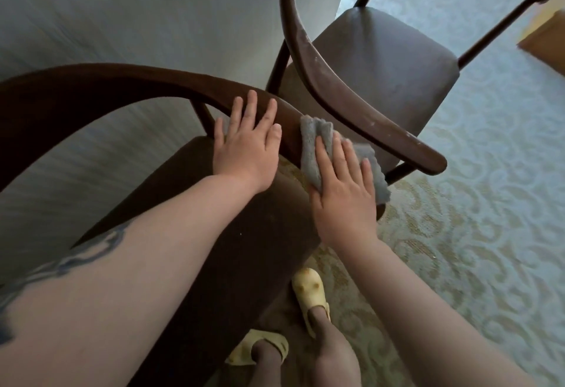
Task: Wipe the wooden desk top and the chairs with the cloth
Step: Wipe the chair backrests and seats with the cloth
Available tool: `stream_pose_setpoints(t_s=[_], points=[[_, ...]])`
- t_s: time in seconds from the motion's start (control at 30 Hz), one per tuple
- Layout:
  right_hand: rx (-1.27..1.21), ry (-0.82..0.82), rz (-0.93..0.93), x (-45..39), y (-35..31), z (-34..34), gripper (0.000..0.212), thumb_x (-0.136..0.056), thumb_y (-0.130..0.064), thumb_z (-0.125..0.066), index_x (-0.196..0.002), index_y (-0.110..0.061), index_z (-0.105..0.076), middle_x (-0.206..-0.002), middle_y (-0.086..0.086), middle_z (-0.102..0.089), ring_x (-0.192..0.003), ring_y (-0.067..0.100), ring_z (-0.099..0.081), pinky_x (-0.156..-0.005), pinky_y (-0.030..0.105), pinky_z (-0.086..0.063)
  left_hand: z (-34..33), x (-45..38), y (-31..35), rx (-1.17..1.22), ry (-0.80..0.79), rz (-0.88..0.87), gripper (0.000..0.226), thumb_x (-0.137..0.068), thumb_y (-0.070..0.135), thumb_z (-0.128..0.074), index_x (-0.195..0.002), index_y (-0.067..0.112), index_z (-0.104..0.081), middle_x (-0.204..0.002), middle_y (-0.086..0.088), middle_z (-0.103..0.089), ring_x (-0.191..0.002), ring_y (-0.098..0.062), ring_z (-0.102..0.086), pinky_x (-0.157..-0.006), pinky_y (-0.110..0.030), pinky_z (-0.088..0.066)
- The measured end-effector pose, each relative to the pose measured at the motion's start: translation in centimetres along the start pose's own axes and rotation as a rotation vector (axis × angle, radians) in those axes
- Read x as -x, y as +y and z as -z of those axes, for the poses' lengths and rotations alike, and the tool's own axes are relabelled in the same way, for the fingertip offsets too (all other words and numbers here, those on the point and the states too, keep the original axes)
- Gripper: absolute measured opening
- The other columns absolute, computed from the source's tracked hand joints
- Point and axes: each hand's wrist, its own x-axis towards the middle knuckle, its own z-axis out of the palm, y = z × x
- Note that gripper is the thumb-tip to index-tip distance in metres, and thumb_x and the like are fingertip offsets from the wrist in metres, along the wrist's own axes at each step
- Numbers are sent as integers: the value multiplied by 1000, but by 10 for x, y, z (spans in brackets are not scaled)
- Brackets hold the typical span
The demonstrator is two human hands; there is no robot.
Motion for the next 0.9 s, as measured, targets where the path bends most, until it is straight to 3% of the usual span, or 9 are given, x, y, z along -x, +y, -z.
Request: stream_pose_setpoints(t_s=[0.1, 0.3, 0.53, 0.63, 0.73, 0.8, 0.9], points=[[-3, -20, 99, -15, 3, 6, 72, -98, -33, -44, -155, -30, -1, -162, -3, 4, -148, 15, 9, -118, 37, 8, -8, 3, 0, -45, 36, 9, 51, -103, 43, -10, -152, 37, 1, -161, 3, 12, -147, -17, 14, -118, -44, 7], [-54, 3, 180, 70, 65, 2, 66, -92, -28, -50, -153, -26, -23, -161, -2, -15, -149, 18, -7, -118, 47, -16, 0, 2, 4, -48, 26, 44, 51, -103, 43, -10, -153, 36, -3, -162, 3, 10, -147, -17, 12, -120, -46, 3], [-178, -2, 73, -1, 25, 13, 67, -92, -21, -55, -151, -30, -26, -159, 0, -21, -145, 24, -20, -117, 43, -19, -3, 1, 15, 41, 72, 109, 49, -103, 42, -13, -152, 35, -13, -162, 4, 3, -148, -16, 8, -120, -43, 2], [-114, 52, 176, 31, 52, 7, 65, -91, -18, -58, -150, -23, -32, -159, 3, -23, -147, 24, -17, -117, 47, -22, -1, 1, 16, 113, 59, 113, 48, -104, 41, -13, -151, 35, -17, -162, 5, 1, -148, -15, 7, -120, -44, -1], [-144, 75, 181, 59, 72, 1, 58, -93, -22, -48, -149, -21, -34, -158, 3, -24, -147, 24, -15, -113, 50, -31, 0, 1, 12, 137, 42, 105, 48, -104, 41, -15, -152, 35, -17, -162, 6, 3, -148, -15, 9, -120, -45, 0], [-147, 79, 130, 45, 60, -1, 62, -92, -22, -52, -150, -24, -32, -158, 3, -24, -146, 25, -19, -114, 49, -30, -1, 0, 12, 166, 42, 117, 48, -104, 40, -17, -152, 36, -18, -162, 7, 3, -148, -14, 10, -120, -46, 1], [-63, 48, 136, 2, 23, 0, 76, -88, -25, -59, -153, -30, -20, -160, 4, -17, -145, 27, -19, -117, 45, -17, -2, -2, 16, 197, 56, 156, 48, -104, 41, -17, -151, 36, -20, -162, 7, 3, -148, -14, 10, -119, -46, 2]])
